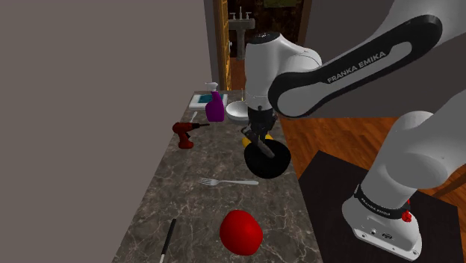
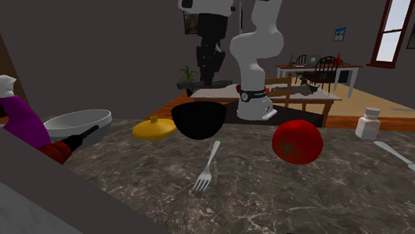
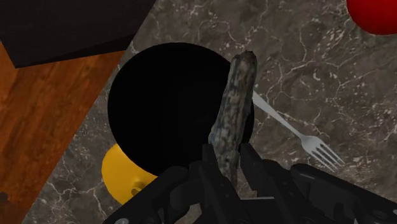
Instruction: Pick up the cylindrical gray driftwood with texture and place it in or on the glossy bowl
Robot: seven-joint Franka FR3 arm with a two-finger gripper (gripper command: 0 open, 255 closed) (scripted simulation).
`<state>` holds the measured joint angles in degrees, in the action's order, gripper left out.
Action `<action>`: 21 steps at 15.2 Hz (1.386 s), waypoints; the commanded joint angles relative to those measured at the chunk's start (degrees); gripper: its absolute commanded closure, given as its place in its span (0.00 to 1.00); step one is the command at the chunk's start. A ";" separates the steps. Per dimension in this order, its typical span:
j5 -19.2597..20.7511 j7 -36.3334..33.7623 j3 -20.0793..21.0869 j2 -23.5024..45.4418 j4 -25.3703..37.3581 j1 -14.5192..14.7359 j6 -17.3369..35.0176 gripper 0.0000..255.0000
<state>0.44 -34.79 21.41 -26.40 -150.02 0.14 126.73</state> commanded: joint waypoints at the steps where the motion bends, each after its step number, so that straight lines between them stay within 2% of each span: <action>1: 0.30 3.14 -2.41 -2.18 -2.35 -0.70 0.46 1.00; 3: 1.21 6.99 -5.54 -4.41 -4.52 -2.02 0.75 1.00; 17: 3.67 3.45 -3.11 4.06 -9.95 -3.88 14.42 1.00; 21: 3.67 3.45 -3.12 4.06 -9.95 -3.88 14.42 1.00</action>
<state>4.08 -31.32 18.28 -22.41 -159.94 -3.72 141.05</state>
